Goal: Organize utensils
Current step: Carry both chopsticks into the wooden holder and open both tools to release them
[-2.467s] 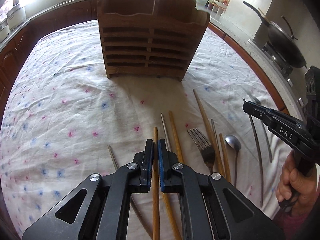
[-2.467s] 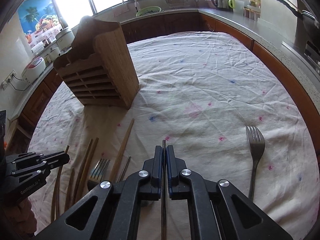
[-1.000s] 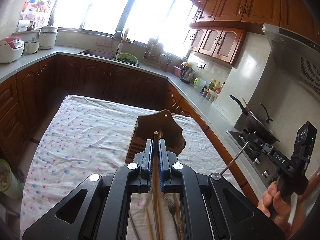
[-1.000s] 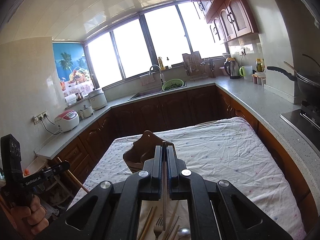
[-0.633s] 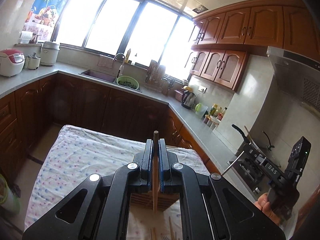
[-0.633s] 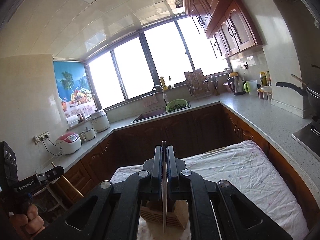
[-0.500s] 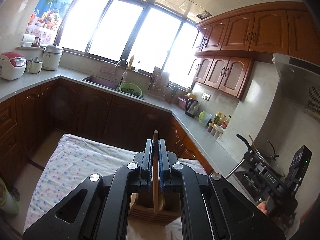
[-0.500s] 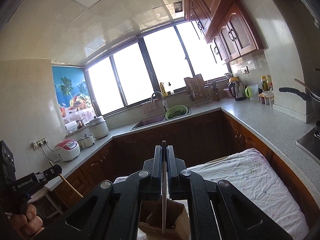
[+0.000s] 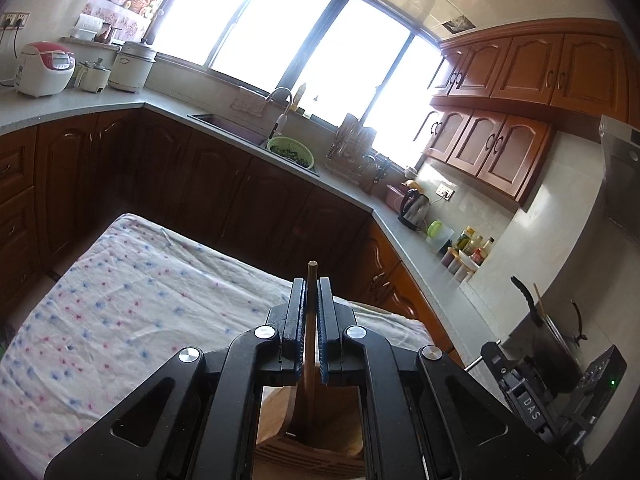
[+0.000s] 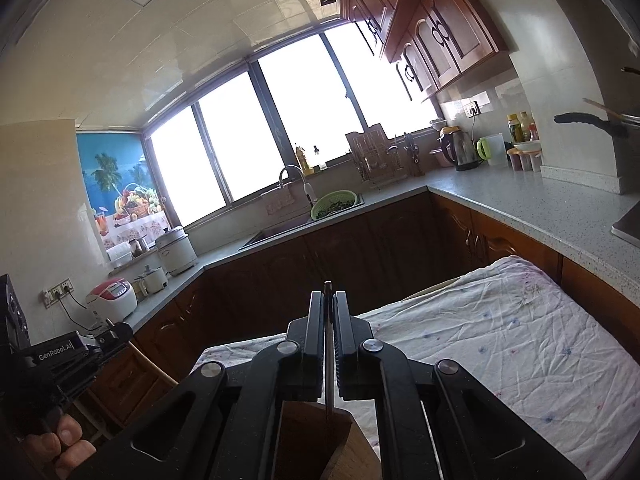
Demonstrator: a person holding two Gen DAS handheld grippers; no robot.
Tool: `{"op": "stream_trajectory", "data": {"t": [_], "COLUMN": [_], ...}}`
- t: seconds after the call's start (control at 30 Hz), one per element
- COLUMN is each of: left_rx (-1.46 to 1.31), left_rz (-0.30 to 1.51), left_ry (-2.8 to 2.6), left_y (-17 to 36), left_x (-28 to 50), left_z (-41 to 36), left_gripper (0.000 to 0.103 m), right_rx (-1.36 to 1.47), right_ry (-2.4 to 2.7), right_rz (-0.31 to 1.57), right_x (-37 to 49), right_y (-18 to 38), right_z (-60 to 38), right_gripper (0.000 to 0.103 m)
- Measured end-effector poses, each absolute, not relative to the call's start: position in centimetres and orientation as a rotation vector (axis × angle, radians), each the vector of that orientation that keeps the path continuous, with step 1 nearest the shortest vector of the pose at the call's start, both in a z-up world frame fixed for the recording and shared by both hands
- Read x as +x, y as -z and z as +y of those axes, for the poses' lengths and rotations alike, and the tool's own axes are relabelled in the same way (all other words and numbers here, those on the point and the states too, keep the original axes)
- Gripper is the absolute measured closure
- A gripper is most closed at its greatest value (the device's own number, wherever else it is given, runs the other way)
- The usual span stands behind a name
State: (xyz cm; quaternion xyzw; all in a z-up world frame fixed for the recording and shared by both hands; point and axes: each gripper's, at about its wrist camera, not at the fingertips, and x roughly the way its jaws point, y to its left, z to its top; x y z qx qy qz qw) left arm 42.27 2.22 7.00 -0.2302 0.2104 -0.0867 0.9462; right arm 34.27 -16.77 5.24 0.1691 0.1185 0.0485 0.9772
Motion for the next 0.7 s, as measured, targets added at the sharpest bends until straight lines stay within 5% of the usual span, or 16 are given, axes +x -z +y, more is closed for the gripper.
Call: {"op": "stream_trajectory", "data": {"t": [0.47, 0.53, 0.7], "left_rx": [-0.401, -0.397, -0.392], "left_rz": [0.485, 0.497, 0.495], "left_ry": [0.174, 0.166, 0.159], "left_y": [-5.6, -5.5, -5.6], "left_x": [43.0, 43.1, 42.4], "left_z": [1.3, 1.2, 1.3], "left_gripper": [0.093, 0.076, 0.052], "right_rx": [0.328, 0.325, 0.336], "right_ry": [-0.111, -0.113, -0.116], "right_rz": [0.315, 0.317, 0.339], "right_x": [35.6, 35.7, 35.8], "right_y": [-3.5, -3.4, -3.3], "right_z": [-16.7, -16.6, -16.7], "right_gripper": [0.097, 0.097, 0.091]}}
